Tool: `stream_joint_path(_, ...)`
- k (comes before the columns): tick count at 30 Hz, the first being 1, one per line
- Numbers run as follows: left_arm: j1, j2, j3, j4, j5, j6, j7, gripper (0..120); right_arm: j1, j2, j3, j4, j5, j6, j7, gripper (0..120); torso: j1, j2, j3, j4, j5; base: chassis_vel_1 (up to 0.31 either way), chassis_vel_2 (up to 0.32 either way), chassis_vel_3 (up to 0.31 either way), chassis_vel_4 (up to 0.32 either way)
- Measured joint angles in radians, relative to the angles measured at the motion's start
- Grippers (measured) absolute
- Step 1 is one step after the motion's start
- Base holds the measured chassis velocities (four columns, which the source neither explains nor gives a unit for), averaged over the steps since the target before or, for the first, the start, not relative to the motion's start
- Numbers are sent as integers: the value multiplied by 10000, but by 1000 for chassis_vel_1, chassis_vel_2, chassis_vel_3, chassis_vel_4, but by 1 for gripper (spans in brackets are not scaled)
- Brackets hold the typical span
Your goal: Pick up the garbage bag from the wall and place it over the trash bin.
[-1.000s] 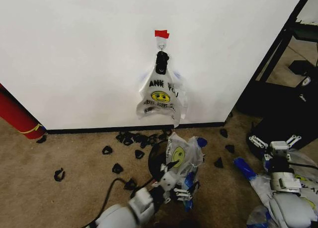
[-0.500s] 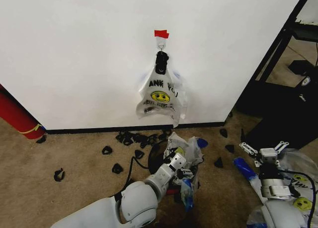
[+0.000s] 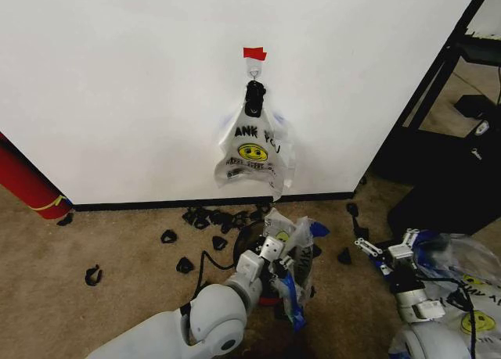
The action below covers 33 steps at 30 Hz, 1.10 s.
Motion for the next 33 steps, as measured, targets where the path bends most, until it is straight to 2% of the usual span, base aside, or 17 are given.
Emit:
stream_joint_path(2,49,-4,-51,9,-35,-27,-8,22,-10,-40,-27,0,192,-73,-155,81,0,0,0,0,0,0,0,0,0)
stream_joint_path(3,108,-14,-118,21,-79,-60,-18,13,-26,-88,-68,1,443,-176,-337,74,0,0,0,0,-1,0,0,0,0)
stream_joint_path(6,325,-68,-355,54,-172,-161,-46,1,-79,-275,-275,12,1330,-621,-790,57,0,0,0,-1,0,0,0,0,0)
stream_joint_path(7,425,-97,-463,70,-191,-203,-53,0,-104,-387,-407,15,1736,-837,-959,52,0,0,0,1,0,0,0,0,0)
stream_joint_path(9,518,-130,-566,76,-198,-236,-59,0,-130,-481,-509,22,2106,-1054,-1121,49,0,0,0,-1,1,0,0,0,0)
stream_joint_path(11,962,-335,-1072,83,-201,-337,-115,0,-334,-875,-939,133,3650,-2193,-1857,37,0,0,0,-1,1,0,0,0,0)
stream_joint_path(14,1333,-604,-1545,83,-250,-370,-191,0,-401,-1160,-1248,345,4724,-3292,-2081,24,0,0,0,0,0,0,0,0,0)
stream_joint_path(15,1333,-604,-1545,83,-250,-370,-191,0,-401,-1160,-1248,345,4724,-3292,-2081,24,0,0,0,0,0,0,0,0,0)
stream_joint_path(16,1500,-784,-1786,84,-308,-379,-254,0,-369,-1267,-1352,458,5194,-3973,-2132,21,0,0,0,0,0,0,0,0,0)
stream_joint_path(18,1664,-1007,-2011,113,-427,-383,-323,0,-246,-1359,-1491,610,5709,-4985,-2087,12,0,0,0,-2,-1,0,0,0,0)
stream_joint_path(19,1816,-1090,-2134,120,-429,-397,-329,0,-54,-1415,-1629,706,5924,-5722,-1820,8,0,0,0,-1,1,0,0,0,0)
stream_joint_path(21,2023,-1127,-2272,117,-392,-414,-327,0,152,-1480,-1878,855,6308,-6547,-1271,0,0,0,0,0,0,0,0,0,0)
stream_joint_path(22,2023,-1127,-2272,117,-392,-414,-327,0,152,-1480,-1878,855,6308,-6547,-1271,0,0,0,0,0,0,0,0,0,0)
stream_joint_path(27,2397,-1053,-2528,-48,-241,-435,-251,0,459,-1545,-2149,1433,6962,-8302,431,0,0,0,0,0,0,0,0,0,0)
stream_joint_path(33,2684,-937,-2669,-217,-90,-437,-109,0,393,-1553,-1778,1937,6927,-8646,657,0,0,0,0,-1,-1,0,0,0,0)
